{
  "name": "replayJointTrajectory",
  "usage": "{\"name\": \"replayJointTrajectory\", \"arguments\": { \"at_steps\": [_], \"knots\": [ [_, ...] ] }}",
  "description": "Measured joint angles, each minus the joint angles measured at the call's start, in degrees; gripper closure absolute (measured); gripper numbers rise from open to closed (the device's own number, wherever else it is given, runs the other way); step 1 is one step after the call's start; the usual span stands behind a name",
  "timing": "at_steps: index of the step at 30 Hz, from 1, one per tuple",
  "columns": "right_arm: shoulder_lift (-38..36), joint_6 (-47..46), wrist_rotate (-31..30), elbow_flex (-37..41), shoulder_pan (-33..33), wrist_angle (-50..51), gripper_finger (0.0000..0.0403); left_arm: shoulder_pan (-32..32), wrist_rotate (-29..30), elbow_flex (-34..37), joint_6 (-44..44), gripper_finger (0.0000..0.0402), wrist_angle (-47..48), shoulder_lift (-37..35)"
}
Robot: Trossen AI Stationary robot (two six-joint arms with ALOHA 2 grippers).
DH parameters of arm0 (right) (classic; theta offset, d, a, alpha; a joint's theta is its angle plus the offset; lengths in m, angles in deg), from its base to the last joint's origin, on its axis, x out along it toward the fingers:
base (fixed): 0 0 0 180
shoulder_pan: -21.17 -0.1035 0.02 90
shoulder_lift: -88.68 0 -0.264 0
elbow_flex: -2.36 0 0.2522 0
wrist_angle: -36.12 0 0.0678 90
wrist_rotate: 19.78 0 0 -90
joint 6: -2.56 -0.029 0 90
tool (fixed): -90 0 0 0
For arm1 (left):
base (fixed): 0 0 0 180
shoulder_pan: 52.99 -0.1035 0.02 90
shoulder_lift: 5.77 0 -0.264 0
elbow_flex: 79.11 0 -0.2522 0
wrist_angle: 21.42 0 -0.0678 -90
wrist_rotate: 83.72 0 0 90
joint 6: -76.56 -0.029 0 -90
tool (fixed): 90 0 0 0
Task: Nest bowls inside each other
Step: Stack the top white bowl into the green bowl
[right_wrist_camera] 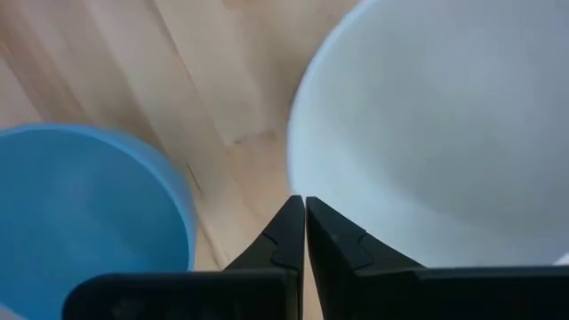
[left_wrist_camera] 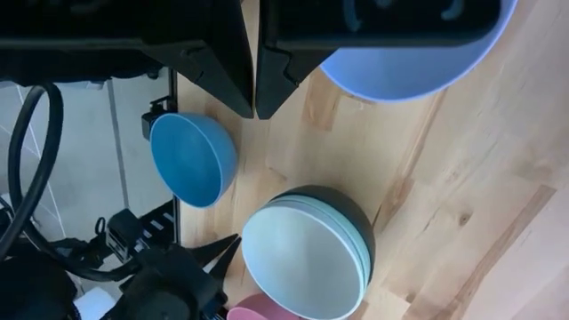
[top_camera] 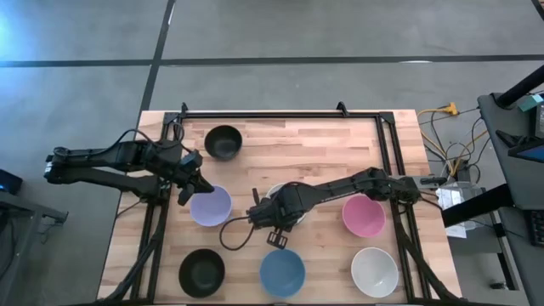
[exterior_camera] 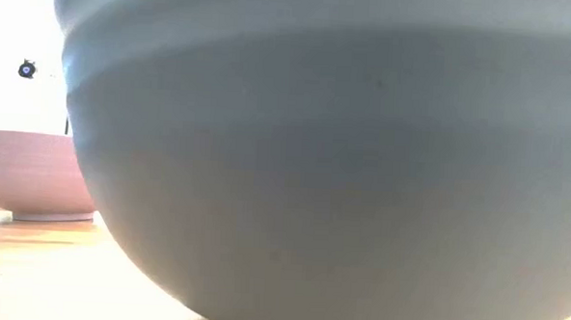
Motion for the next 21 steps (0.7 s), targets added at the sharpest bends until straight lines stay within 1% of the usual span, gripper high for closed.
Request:
{"name": "replayJointTrajectory", "arguments": {
  "at_steps": [9, 21],
  "knots": [
    [0.0, 0.4, 1.8, 0.1, 0.0, 0.2, 0.0394, 0.0, -0.2, 0.0, 0.0, 0.0402, 0.0, -0.5],
    [0.0, 0.4, 3.4, 4.4, 0.0, 0.5, 0.0394, 0.0, -0.2, 0.0, 0.0, 0.0402, 0.0, -0.7]
  ]
}}
